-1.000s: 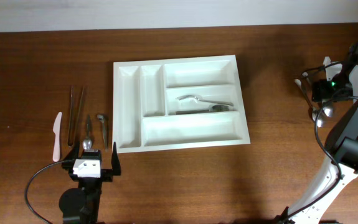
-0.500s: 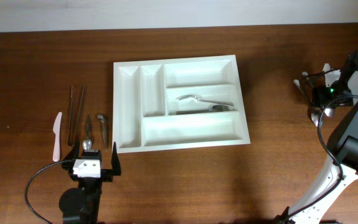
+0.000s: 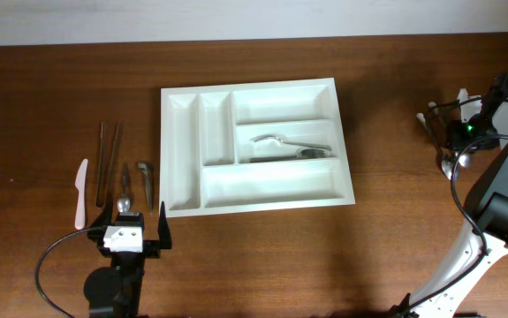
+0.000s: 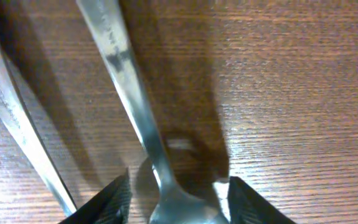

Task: Pack container
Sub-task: 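Move the right gripper to the spoons and grasp another spoon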

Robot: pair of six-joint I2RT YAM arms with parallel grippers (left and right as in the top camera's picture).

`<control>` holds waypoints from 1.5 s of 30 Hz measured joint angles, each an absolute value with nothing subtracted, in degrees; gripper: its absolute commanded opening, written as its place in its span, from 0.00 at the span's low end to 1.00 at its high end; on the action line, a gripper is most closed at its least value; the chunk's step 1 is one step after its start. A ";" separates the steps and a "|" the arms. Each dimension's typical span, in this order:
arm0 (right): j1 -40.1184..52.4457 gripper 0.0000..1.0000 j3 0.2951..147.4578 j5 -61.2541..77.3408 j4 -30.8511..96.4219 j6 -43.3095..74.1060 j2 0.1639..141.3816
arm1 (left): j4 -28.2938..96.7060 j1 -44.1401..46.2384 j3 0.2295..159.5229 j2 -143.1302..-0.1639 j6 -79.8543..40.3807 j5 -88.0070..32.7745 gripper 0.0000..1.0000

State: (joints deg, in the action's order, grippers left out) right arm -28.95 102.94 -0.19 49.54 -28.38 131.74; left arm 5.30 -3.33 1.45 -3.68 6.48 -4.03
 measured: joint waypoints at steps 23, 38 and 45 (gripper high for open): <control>-28.95 0.04 102.83 2.94 46.39 -28.49 131.74 | 5.28 -3.33 1.45 -3.68 6.48 -4.03 0.99; -28.18 0.04 109.12 6.48 51.62 -28.42 131.74 | 5.28 -3.33 1.45 -3.68 6.48 -4.03 0.99; -23.59 0.04 121.69 8.54 56.03 -28.93 131.74 | 5.28 -3.33 1.45 -3.68 6.48 -4.05 0.99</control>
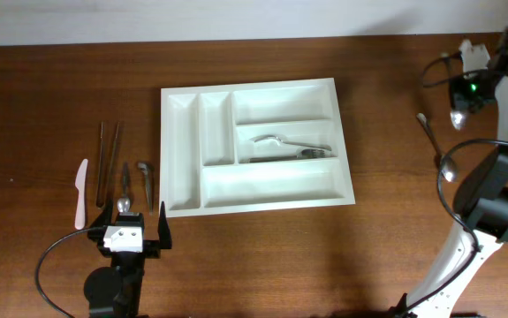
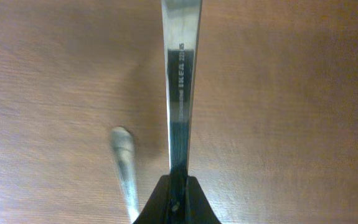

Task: Pack container
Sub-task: 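Move the right gripper to the spoons and grasp another spoon, then lower the held spoon into the tray's upper compartment and open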

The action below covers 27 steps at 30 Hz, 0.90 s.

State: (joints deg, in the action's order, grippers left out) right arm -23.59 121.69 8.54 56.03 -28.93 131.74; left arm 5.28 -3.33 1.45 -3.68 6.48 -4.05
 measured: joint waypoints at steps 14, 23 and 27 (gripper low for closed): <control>-5.26 0.04 130.50 14.31 69.43 -39.27 131.74 | 5.28 -3.33 1.45 -3.68 6.48 -4.03 0.99; 5.32 0.04 131.79 17.72 75.42 -51.62 131.74 | 5.28 -3.33 1.45 -3.68 6.48 -4.03 0.99; 9.28 0.04 131.79 18.04 77.49 -56.31 131.74 | 5.30 -3.33 1.45 -3.68 6.48 -4.05 0.99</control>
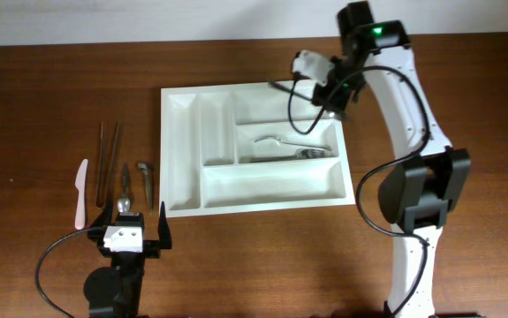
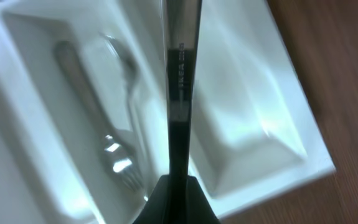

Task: Pack container
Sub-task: 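Lower the held spoon into the tray's upper compartment and open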

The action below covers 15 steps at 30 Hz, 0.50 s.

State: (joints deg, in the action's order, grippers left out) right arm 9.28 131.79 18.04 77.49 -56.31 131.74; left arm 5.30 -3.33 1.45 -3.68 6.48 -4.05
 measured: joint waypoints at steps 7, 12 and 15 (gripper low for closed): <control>12.71 0.04 131.79 18.15 77.62 -58.67 131.74 | 5.28 -3.33 1.45 -3.68 6.48 -4.03 0.99; 13.45 0.04 131.79 18.15 77.54 -58.83 131.74 | 5.30 -3.33 1.45 -3.68 6.48 -4.03 0.99; 13.45 0.04 131.79 19.03 77.56 -58.24 131.74 | 5.30 -3.33 1.45 -3.68 6.48 -4.03 0.99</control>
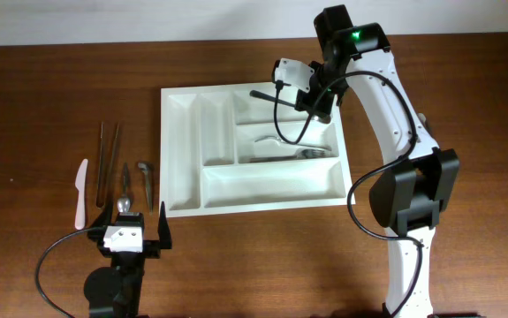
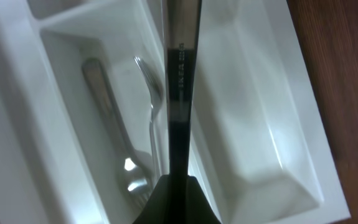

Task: Pack container
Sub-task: 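Lower the held spoon into the tray's upper compartment and open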

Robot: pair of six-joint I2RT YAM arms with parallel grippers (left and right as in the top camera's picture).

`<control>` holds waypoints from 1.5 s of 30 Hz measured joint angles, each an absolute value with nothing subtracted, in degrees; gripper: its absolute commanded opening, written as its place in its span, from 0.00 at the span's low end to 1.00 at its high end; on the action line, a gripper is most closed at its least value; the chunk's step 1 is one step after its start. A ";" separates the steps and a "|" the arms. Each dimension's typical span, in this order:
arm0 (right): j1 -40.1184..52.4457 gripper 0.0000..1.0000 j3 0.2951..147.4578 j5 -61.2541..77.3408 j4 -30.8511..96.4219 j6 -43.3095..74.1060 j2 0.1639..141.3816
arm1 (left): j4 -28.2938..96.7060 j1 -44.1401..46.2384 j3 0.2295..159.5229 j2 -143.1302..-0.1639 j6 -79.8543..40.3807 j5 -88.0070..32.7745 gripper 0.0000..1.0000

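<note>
The white cutlery tray point(image 1: 252, 208) lies at the table's middle. My right gripper point(image 1: 311, 94) hangs over its far right compartment, shut on a steel utensil point(image 1: 265, 94) whose handle points left. In the right wrist view that IKEA-stamped handle point(image 2: 180, 74) runs up from the gripper point(image 2: 175, 186), over the wall between the far compartment and the middle one of the tray point(image 2: 303, 149). A fork point(image 2: 150, 112) and a spoon point(image 2: 107, 118) lie in the middle compartment point(image 1: 289, 148). My left gripper point(image 1: 136, 231) rests open near the front left.
Left of the tray lie a white plastic knife point(image 1: 80, 193), two brown sticks point(image 1: 107, 163) and two small metal pieces point(image 1: 135, 184). A bit of cutlery point(image 1: 420, 117) shows on the table behind the right arm. The right arm's cable loops over the tray.
My right gripper has shifted a little left over the tray with the utensil. The middle compartment's fork and spoon now lie more squarely under it. The left arm is unchanged.
My right gripper was low and open around a utensil among the cutlery at the table's right. Then it was shut on it, lifted at the far right. Then it held it over the tray's far right corner, and now further in.
</note>
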State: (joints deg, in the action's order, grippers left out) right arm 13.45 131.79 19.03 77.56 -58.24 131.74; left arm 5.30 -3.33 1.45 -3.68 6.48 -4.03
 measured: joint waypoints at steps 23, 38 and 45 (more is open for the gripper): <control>13.45 0.04 131.79 20.86 63.90 -59.66 131.74 | 5.28 -3.33 1.45 -3.68 6.48 -4.05 0.99; 13.32 0.21 131.76 18.48 60.53 -61.73 142.50 | 5.30 -3.33 1.45 -3.68 6.48 -4.03 0.99; 12.82 0.62 131.68 18.24 60.14 -61.01 143.37 | 5.28 -3.33 1.45 -3.68 6.48 -4.03 0.99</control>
